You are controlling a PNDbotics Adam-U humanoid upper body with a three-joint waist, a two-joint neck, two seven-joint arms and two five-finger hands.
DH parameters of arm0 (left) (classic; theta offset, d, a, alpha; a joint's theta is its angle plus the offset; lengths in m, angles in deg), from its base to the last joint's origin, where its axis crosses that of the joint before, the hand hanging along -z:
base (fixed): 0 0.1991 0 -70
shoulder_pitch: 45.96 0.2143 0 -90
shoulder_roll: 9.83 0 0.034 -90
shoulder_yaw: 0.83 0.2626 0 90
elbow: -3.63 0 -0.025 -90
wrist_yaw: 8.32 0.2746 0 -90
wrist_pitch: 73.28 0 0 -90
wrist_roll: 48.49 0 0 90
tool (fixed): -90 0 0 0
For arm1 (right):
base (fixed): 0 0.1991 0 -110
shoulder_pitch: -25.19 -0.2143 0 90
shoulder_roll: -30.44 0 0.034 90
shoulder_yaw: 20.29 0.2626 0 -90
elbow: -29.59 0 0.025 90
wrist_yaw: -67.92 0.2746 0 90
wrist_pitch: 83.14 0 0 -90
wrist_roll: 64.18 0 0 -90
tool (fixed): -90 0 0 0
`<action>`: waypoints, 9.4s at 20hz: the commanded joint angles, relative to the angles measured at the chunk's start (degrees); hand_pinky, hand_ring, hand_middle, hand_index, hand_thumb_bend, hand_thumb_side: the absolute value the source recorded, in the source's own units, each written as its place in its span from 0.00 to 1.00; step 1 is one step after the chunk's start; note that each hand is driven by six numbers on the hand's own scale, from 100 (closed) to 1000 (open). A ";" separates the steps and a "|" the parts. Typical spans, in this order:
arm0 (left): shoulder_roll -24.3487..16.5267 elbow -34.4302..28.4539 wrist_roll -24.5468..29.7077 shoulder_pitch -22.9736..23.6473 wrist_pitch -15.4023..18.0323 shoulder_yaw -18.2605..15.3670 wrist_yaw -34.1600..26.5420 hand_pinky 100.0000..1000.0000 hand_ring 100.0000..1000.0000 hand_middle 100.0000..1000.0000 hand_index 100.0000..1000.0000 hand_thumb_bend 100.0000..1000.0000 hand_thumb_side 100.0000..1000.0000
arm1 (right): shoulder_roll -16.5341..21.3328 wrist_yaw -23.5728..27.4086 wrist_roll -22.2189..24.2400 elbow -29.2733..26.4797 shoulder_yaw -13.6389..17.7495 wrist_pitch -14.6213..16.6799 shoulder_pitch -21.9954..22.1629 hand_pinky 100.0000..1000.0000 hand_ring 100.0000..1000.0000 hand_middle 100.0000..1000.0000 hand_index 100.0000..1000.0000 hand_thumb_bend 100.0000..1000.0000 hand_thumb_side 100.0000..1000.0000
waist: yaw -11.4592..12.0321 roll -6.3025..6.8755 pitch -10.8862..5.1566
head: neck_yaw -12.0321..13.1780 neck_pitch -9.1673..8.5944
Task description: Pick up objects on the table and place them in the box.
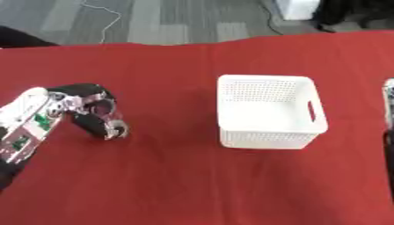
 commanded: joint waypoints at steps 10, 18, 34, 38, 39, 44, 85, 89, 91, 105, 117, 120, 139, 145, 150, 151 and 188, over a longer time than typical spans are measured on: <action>-0.33 0.29 -9.08 0.40 2.97 0.21 1.94 0.00 0.00 0.00 0.10 0.00 0.51 | 0.32 0.20 -0.01 -0.74 0.01 0.06 -0.88 0.26 0.27 0.26 0.47 0.00 0.98 | -0.05 -0.13 -0.60 | 0.62 -0.04; -1.06 0.09 -12.76 0.18 0.52 -0.40 2.55 0.00 0.00 0.00 0.06 0.00 0.52 | 0.53 0.05 -0.12 -0.74 0.09 0.02 -0.67 0.26 0.26 0.26 0.47 0.00 0.98 | 0.30 -0.06 -0.74 | 0.67 -0.04; -3.57 -3.21 -11.97 -1.00 -4.81 -1.52 -1.60 0.00 0.00 0.00 0.07 0.00 0.52 | 1.17 -0.38 -0.28 -0.74 0.21 -0.14 0.01 0.26 0.26 0.26 0.47 0.00 0.98 | 1.24 0.10 -1.16 | 0.34 -0.04; -3.85 -4.13 -11.73 -1.35 -5.42 -1.73 -2.26 0.00 0.00 0.00 0.07 0.00 0.53 | 1.23 -0.45 -0.30 -0.74 0.22 -0.17 0.10 0.26 0.26 0.26 0.47 0.00 0.98 | 1.34 0.12 -1.23 | 0.25 -0.04; -3.88 -4.42 -11.71 -1.48 -5.60 -1.79 -2.70 0.00 0.00 0.00 0.07 0.00 0.53 | 1.25 -0.46 -0.31 -0.74 0.22 -0.17 0.12 0.26 0.26 0.26 0.47 0.00 0.98 | 1.36 0.13 -1.25 | 0.23 -0.04; -4.06 -5.94 -11.49 -2.17 -6.93 -1.88 -5.76 0.00 0.00 0.00 0.07 0.00 0.53 | 1.27 -0.51 -0.35 -0.74 0.23 -0.18 0.17 0.26 0.26 0.26 0.47 0.00 0.97 | 1.42 0.20 -1.34 | 0.19 -0.04; 2.87 -13.98 -23.69 -11.45 -19.83 -1.27 -41.71 0.00 0.00 0.00 0.10 0.00 0.57 | 0.30 0.06 -0.36 -0.74 -0.46 -0.31 -0.35 0.27 0.27 0.26 0.47 0.00 0.97 | 0.45 1.44 -2.63 | 1.29 -0.04; 3.39 -15.13 -23.88 -12.56 -20.78 -0.59 -42.35 0.00 0.00 0.00 0.10 0.00 0.57 | 0.12 0.17 -0.36 -0.74 -0.55 -0.34 -0.48 0.27 0.27 0.26 0.47 0.00 0.96 | 0.22 1.65 -2.82 | 1.64 -0.04; 3.54 -15.67 -23.78 -13.00 -21.08 -0.33 -42.58 0.00 0.00 0.00 0.10 0.00 0.57 | -0.02 0.23 -0.37 -0.74 -0.60 -0.35 -0.57 0.27 0.27 0.26 0.47 0.00 0.96 | 0.02 1.75 -2.88 | 1.74 -0.04; 4.77 -18.59 -23.14 -15.79 -22.08 0.92 -43.48 0.00 0.00 0.00 0.10 0.00 0.58 | -2.31 -0.12 4.93 -0.74 -2.12 -3.07 -2.47 0.25 0.26 0.25 0.46 0.00 0.97 | -2.44 2.72 -2.61 | 2.62 -0.04; 7.02 -19.39 -26.91 -18.04 -18.01 3.97 -35.41 0.00 0.00 0.00 0.09 0.00 0.62 | -3.70 0.91 8.43 -0.74 -2.70 -3.71 -4.22 0.25 0.26 0.25 0.45 0.00 0.97 | -4.21 3.39 -1.59 | 3.37 -0.04; 8.14 -19.73 -30.06 -18.42 -15.94 4.79 -33.41 0.00 0.00 0.00 0.09 0.00 0.63 | -4.13 1.20 8.89 -0.74 -2.84 -3.90 -4.55 0.25 0.26 0.25 0.45 0.00 0.97 | -4.39 3.43 -1.37 | 3.69 -0.04; 13.74 -12.35 -35.72 -17.07 3.10 11.55 -9.43 0.00 0.00 0.00 0.07 0.00 0.64 | -5.39 2.91 12.73 -0.74 -4.49 -4.97 -6.16 0.24 0.25 0.25 0.46 0.00 0.98 | -5.87 3.67 -0.30 | 4.15 -0.04; 16.44 -8.56 -42.97 -16.26 10.30 11.64 -1.94 0.00 0.00 0.00 0.08 0.00 0.64 | -5.69 3.12 13.36 -0.74 -4.61 -5.16 -6.40 0.24 0.25 0.24 0.45 0.00 0.98 | -6.19 3.56 -0.17 | 4.20 -0.04; 17.90 -4.68 -45.62 -15.50 14.31 12.43 -1.45 0.00 0.00 0.00 0.07 0.00 0.64 | -6.15 3.31 13.73 -0.74 -4.68 -5.40 -6.63 0.24 0.25 0.24 0.45 0.00 0.98 | -6.63 3.35 0.06 | 3.53 -0.04; 18.07 -3.91 -45.68 -15.29 14.73 12.43 -0.75 0.00 0.00 0.00 0.07 0.00 0.64 | -6.29 3.34 13.80 -0.74 -4.65 -5.51 -6.68 0.24 0.25 0.24 0.45 0.00 0.98 | -6.73 3.30 0.12 | 3.24 -0.04; -4.90 -32.05 -31.01 -24.83 -2.68 -11.79 -33.01 0.72 0.79 0.91 0.91 0.00 0.93 | -0.08 -0.41 11.70 -0.74 -1.57 -6.02 -0.59 0.23 0.25 0.24 0.45 0.00 0.98 | 1.30 3.69 -3.07 | 3.84 -0.04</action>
